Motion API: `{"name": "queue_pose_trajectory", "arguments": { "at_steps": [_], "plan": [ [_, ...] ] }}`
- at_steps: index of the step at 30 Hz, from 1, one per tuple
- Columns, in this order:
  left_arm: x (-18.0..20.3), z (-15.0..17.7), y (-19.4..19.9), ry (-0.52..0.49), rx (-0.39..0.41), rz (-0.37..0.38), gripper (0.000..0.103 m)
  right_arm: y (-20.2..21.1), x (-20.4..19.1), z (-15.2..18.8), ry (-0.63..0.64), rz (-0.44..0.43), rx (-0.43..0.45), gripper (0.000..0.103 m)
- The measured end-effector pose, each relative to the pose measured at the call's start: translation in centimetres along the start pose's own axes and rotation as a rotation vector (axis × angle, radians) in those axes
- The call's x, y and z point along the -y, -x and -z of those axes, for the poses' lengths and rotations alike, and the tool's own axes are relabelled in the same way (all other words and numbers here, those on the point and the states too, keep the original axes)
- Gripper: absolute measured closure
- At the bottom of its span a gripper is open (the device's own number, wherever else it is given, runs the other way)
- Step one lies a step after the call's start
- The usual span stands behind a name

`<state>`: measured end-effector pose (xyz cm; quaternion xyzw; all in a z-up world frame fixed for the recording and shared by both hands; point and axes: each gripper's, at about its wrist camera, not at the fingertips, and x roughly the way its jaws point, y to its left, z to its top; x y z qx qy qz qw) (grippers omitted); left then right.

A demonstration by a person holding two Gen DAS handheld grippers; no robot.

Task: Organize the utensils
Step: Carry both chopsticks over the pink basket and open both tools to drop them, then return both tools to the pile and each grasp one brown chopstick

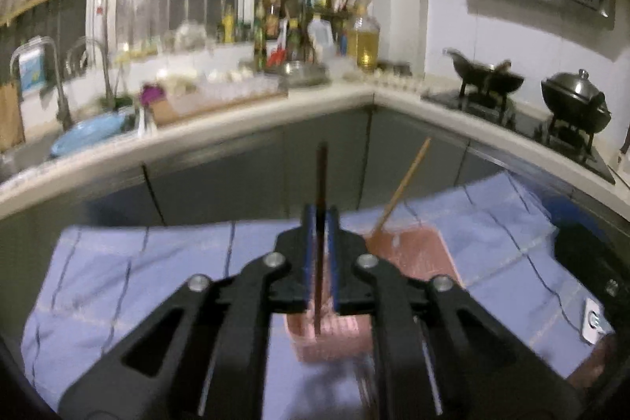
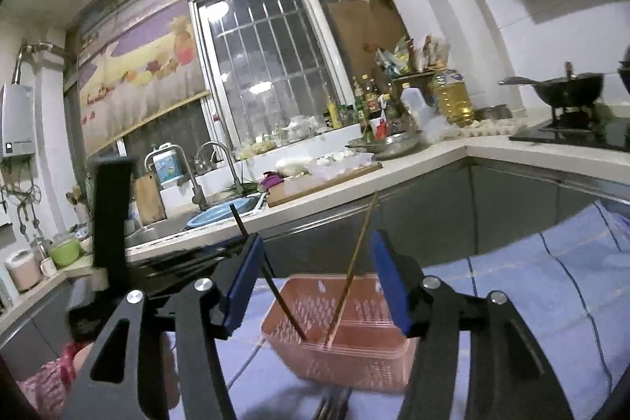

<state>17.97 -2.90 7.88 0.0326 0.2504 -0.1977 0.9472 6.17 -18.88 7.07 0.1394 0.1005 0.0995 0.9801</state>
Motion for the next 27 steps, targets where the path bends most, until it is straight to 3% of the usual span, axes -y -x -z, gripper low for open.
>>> {"name": "queue_pose_trajectory", "arguments": {
  "at_steps": [2, 4, 8, 13, 21, 24, 27],
  "plan": [
    [-0.6, 0.2, 1.0, 0.032, -0.006, -0.015, 0.051, 1.3, 0.2, 1.7, -0.012, 0.024, -0.039, 0.045],
    [-1.3, 0.2, 3.1, 0.053, 0.041, -0.012, 0.047, 1.7, 0.2, 3.6, -0.017, 0.048, -0.113, 0.046],
    [-2.7, 0.7, 8.2, 0.100, 0.129, -0.007, 0.039, 2.2, -0.1, 9.1, -0.005, 0.098, -0.306, 0.058],
    [-4.2, 4.1, 12.6, 0.148, 0.151, -0.017, 0.039, 3.1, -1.6, 14.0, 0.041, 0.115, -0.487, 0.069],
    [-3.1, 12.8, 12.6, 0.133, -0.053, 0.041, 0.039, 3.5, -2.9, 18.9, 0.078, 0.101, -0.669, 0.078],
    [-0.8, 16.4, 10.6, 0.090, -0.176, 0.082, 0.040, 3.6, -3.3, 18.9, 0.146, 0.169, -0.657, 0.078],
    [1.0, 19.0, 9.1, 0.058, -0.258, 0.106, 0.047, 4.0, -1.6, 18.4, 0.112, 0.234, -0.643, 0.078]
  ]
}}
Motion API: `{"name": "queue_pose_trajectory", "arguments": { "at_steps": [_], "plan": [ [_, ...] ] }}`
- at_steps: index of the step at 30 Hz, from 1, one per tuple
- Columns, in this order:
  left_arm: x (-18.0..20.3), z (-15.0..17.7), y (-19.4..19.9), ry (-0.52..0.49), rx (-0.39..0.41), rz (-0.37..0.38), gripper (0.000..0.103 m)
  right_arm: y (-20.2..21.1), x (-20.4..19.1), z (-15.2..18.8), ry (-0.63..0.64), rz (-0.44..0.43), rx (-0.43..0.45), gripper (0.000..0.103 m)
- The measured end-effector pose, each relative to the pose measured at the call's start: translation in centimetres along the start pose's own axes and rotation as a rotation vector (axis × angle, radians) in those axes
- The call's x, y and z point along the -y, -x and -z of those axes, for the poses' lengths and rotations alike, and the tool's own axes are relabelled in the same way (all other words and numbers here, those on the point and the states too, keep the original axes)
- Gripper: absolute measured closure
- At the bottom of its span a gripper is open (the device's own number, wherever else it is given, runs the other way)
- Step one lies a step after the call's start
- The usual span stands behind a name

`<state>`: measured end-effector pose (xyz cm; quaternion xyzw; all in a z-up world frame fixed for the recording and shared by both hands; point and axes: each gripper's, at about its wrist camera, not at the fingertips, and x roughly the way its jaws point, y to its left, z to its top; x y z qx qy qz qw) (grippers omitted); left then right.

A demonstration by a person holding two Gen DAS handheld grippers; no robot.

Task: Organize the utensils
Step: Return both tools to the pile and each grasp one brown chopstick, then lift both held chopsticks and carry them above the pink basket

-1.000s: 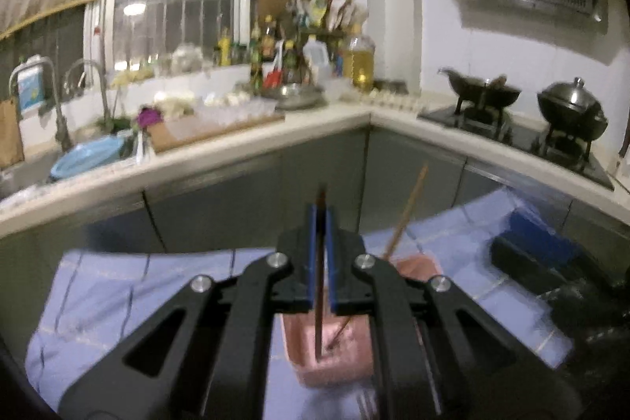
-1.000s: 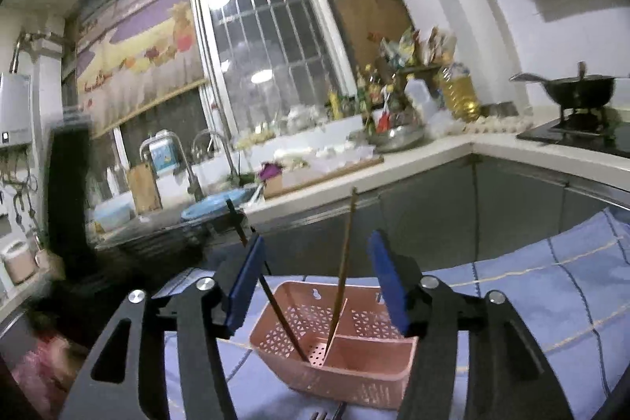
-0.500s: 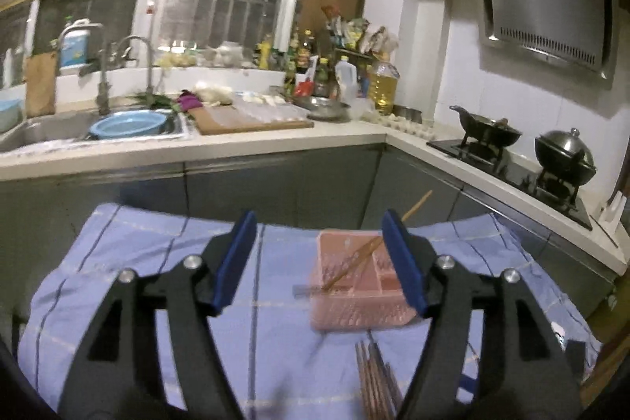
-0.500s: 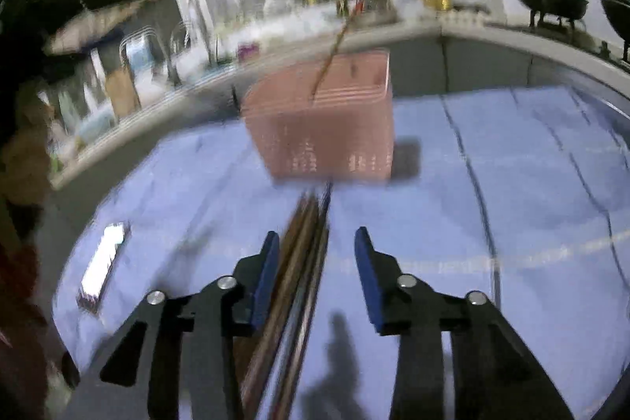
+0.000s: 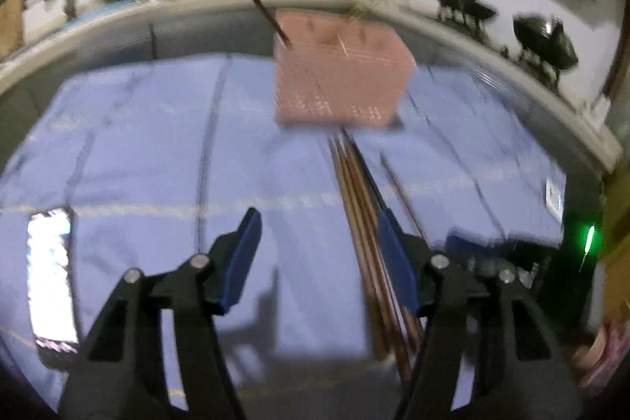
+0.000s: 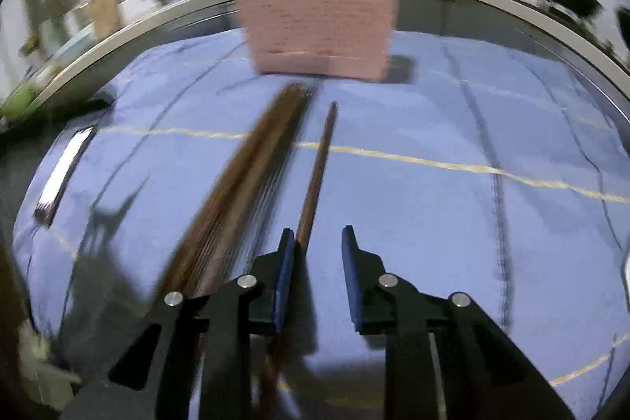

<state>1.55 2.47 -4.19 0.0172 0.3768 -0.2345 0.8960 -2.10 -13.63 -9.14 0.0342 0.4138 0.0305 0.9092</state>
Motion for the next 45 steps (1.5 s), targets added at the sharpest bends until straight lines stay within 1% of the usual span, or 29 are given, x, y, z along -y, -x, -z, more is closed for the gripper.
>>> {"name": "queue_pose_trajectory", "arguments": {
  "at_steps": [1, 3, 5, 9, 12, 16, 20, 25, 26, 27, 28, 30, 33, 36, 39, 42, 43, 45],
  "plan": [
    [0.6, 0.6, -0.8, -0.017, -0.026, -0.009, 0.050, 0.2, 0.7, 0.0, -0.032, -0.005, -0.005, 0.078],
    [1.2, 1.5, -2.1, -0.029, -0.075, -0.015, 0.056, 0.6, 1.4, 0.0, -0.056, -0.020, 0.004, 0.078],
    [1.4, 1.9, -3.2, -0.024, -0.115, -0.008, 0.066, 1.1, 1.4, 0.2, -0.061, -0.036, 0.014, 0.078],
    [1.9, 2.3, -4.3, -0.005, -0.165, 0.011, 0.067, 1.0, 1.1, 0.3, -0.051, -0.058, 0.000, 0.078],
    [2.0, 2.8, -4.9, -0.009, -0.186, 0.000, 0.067, 0.5, 0.4, 0.2, -0.038, -0.072, -0.009, 0.078],
    [2.4, 2.5, -5.3, -0.028, -0.173, -0.030, 0.068, 0.1, -0.1, 0.5, -0.015, -0.062, -0.013, 0.078],
    [2.5, 2.3, -5.4, -0.029, -0.169, -0.050, 0.068, 0.1, 0.4, 0.5, -0.028, -0.051, -0.008, 0.078],
    [4.2, 2.0, -6.4, -0.109, -0.153, -0.151, 0.069, -0.1, 0.2, 0.6, -0.009, -0.031, 0.006, 0.078],
    [4.2, 1.9, -6.5, -0.112, -0.149, -0.149, 0.077, -0.1, -0.1, 0.7, 0.011, -0.017, 0.012, 0.079],
    [4.2, 1.8, -6.5, -0.112, -0.151, -0.137, 0.084, -0.2, -0.2, 0.8, 0.030, -0.003, 0.018, 0.085],
    [4.1, 1.7, -6.5, -0.112, -0.155, -0.128, 0.096, -0.2, -0.2, 0.8, 0.043, 0.013, 0.022, 0.088],
    [3.6, 1.8, -6.3, -0.110, -0.163, -0.125, 0.096, -0.1, 0.6, 0.8, 0.022, 0.019, 0.018, 0.093],
    [2.1, 2.5, -5.0, -0.107, -0.185, -0.122, 0.096, 0.2, 2.5, 0.9, -0.028, 0.019, 0.002, 0.093],
    [1.0, 3.5, -3.8, -0.108, -0.203, -0.108, 0.095, 0.7, 3.7, 1.3, -0.046, -0.012, -0.015, 0.093],
    [0.7, 3.4, -3.6, -0.132, -0.221, -0.094, 0.090, 0.7, 4.5, 1.0, -0.053, -0.047, -0.036, 0.093],
    [1.1, 2.3, -4.6, -0.159, -0.219, -0.123, 0.075, -0.3, 4.8, -0.5, -0.057, -0.066, -0.067, 0.092],
    [1.4, 1.5, -5.2, -0.184, -0.206, -0.134, 0.067, -0.8, 4.9, -1.3, -0.056, -0.083, -0.079, 0.092],
    [1.9, 0.2, -6.8, -0.214, -0.207, -0.170, 0.066, -1.7, 4.9, -2.6, -0.049, -0.087, -0.086, 0.092]
  ]
}}
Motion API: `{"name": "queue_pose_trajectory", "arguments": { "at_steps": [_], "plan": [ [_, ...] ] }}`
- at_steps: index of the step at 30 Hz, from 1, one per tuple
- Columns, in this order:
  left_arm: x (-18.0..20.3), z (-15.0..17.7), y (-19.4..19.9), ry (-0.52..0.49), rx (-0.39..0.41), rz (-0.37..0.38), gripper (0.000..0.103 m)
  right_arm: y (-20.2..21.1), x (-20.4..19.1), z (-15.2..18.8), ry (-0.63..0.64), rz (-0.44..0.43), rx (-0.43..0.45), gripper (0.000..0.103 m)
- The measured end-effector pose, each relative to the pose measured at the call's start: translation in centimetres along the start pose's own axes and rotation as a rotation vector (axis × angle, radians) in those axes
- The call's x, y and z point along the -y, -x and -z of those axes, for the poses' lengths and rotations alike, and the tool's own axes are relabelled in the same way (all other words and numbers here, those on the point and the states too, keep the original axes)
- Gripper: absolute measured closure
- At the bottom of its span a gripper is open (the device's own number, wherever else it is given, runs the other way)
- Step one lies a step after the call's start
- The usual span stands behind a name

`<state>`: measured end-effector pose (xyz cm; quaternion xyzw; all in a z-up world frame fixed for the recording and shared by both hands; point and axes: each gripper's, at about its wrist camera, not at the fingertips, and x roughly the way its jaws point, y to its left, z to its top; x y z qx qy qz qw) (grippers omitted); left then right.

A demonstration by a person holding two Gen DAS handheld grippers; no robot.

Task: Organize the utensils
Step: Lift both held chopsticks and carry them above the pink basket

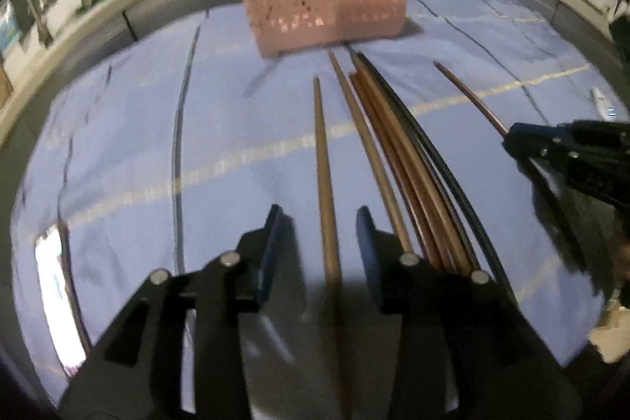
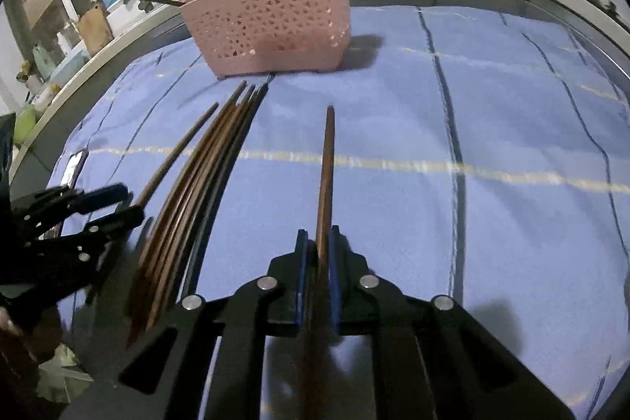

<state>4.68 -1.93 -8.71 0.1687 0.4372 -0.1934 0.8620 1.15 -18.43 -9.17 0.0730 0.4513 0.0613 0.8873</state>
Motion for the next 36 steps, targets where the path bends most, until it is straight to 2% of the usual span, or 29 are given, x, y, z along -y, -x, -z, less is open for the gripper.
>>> {"name": "queue_pose_trajectory", "arguments": {
  "at_steps": [4, 6, 7, 8, 10, 12, 19, 24, 28, 30, 33, 36],
  "plan": [
    [-0.4, -2.8, -2.0, 0.023, -0.001, 0.040, 0.066, -1.7, -0.3, -2.8, 0.023, 0.018, -0.013, 0.092],
    [-0.7, -4.1, -2.8, 0.035, 0.007, 0.068, 0.071, -2.6, -0.3, -4.2, 0.014, 0.006, -0.018, 0.092],
    [-0.7, -4.5, -3.0, 0.038, 0.011, 0.074, 0.086, -2.9, -0.3, -4.5, 0.008, -0.003, -0.019, 0.092],
    [-0.7, -5.0, -3.2, 0.041, 0.009, 0.084, 0.098, -3.3, -0.4, -5.1, 0.008, -0.014, -0.023, 0.098],
    [-0.8, -5.6, -3.4, 0.056, -0.007, 0.098, 0.098, -3.7, -0.6, -5.6, 0.003, -0.032, -0.035, 0.098],
    [-1.2, -5.9, -2.6, 0.068, 0.010, 0.105, 0.098, -3.1, -0.6, -5.7, -0.030, -0.072, -0.023, 0.098],
    [-4.3, -5.8, 8.3, 0.136, 0.288, 0.168, 0.098, 6.3, -1.6, -5.2, 0.005, -0.138, 0.275, 0.098],
    [-5.4, -4.7, 14.0, 0.160, 0.422, 0.173, 0.098, 11.1, -2.5, -4.5, 0.015, -0.156, 0.428, 0.098],
    [-5.2, -4.1, 14.9, 0.153, 0.436, 0.162, 0.098, 13.1, -2.9, -4.0, 0.038, -0.134, 0.499, 0.098],
    [-5.0, -4.1, 14.9, 0.142, 0.448, 0.128, 0.098, 12.5, -3.0, -4.5, 0.046, -0.112, 0.504, 0.098],
    [-5.2, -4.6, 14.9, 0.144, 0.434, 0.148, 0.098, 12.3, -2.8, -4.9, 0.030, -0.115, 0.489, 0.098],
    [-5.3, -6.1, 16.0, 0.134, 0.464, 0.148, 0.098, 12.6, -2.4, -6.3, 0.016, -0.145, 0.486, 0.098]
  ]
}}
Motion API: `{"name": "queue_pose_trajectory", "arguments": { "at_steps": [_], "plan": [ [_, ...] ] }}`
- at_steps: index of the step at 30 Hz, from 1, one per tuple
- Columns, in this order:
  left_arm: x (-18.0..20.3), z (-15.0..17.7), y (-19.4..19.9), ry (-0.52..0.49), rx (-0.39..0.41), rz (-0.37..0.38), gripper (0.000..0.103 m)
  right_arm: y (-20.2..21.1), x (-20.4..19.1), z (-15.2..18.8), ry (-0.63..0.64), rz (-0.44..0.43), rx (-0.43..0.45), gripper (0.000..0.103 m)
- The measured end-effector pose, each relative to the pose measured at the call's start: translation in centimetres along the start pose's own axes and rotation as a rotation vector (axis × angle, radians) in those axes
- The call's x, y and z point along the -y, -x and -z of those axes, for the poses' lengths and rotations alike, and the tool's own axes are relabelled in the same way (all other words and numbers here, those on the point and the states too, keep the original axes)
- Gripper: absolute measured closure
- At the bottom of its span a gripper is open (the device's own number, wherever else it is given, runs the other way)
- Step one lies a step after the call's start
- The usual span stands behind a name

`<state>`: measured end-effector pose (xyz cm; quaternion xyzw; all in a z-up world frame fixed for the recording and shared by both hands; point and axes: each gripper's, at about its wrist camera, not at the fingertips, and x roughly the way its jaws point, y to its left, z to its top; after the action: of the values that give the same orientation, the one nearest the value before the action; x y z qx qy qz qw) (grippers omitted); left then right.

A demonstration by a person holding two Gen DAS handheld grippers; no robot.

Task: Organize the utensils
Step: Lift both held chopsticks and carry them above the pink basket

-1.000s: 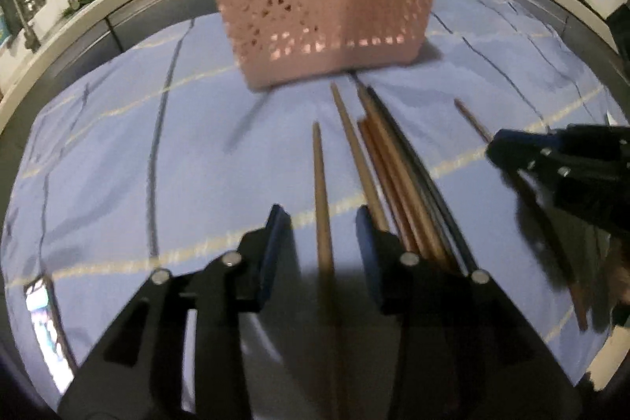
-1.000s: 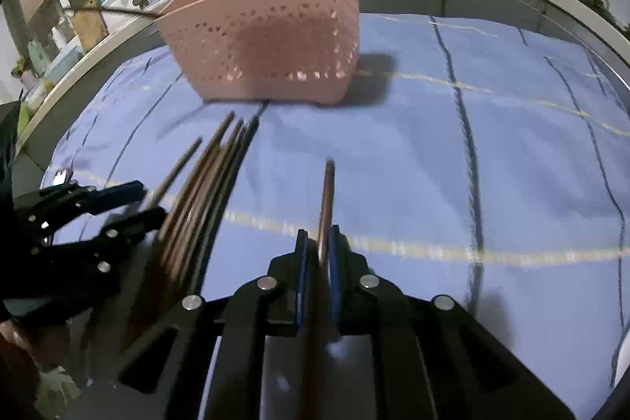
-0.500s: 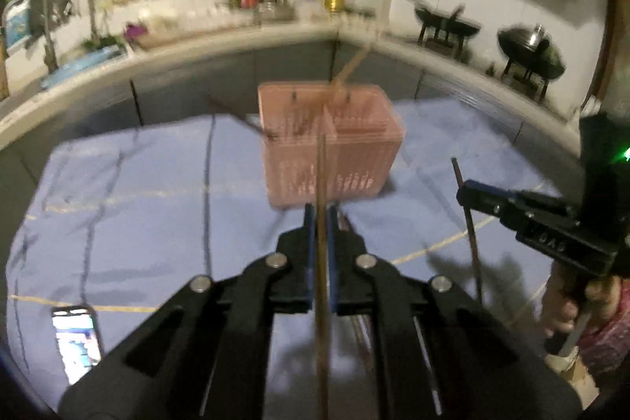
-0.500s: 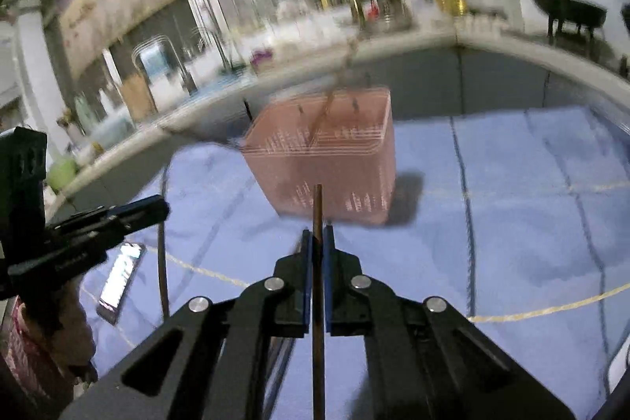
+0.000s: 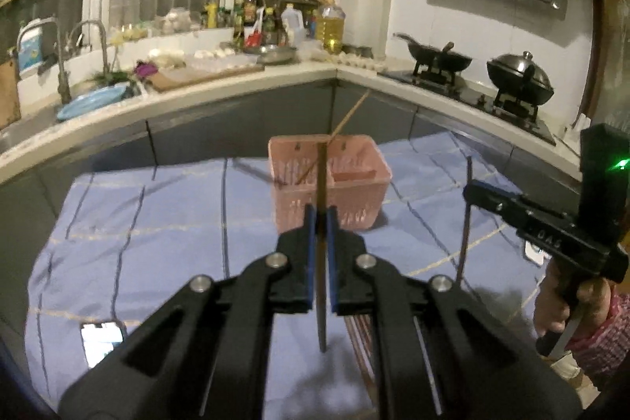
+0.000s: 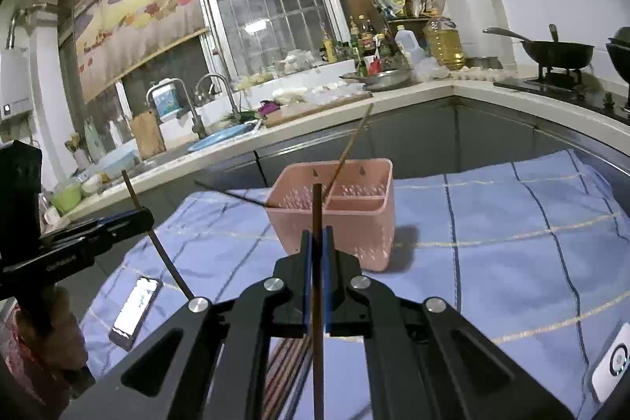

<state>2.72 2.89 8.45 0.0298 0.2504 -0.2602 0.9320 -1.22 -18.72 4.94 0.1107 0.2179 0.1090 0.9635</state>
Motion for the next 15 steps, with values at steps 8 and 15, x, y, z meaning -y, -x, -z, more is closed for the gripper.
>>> {"name": "queue_pose_trajectory", "arguments": {
  "at_steps": [8, 15],
  "plan": [
    [0.9, -9.9, 0.3, 0.000, 0.186, -0.023, 0.098, -2.2, -0.6, -9.7, -0.030, -0.040, 0.165, 0.098],
    [0.9, -13.3, -4.6, -0.033, 0.281, -0.177, 0.098, -6.6, -2.3, -14.9, 0.027, 0.038, 0.324, 0.098]
  ]
}}
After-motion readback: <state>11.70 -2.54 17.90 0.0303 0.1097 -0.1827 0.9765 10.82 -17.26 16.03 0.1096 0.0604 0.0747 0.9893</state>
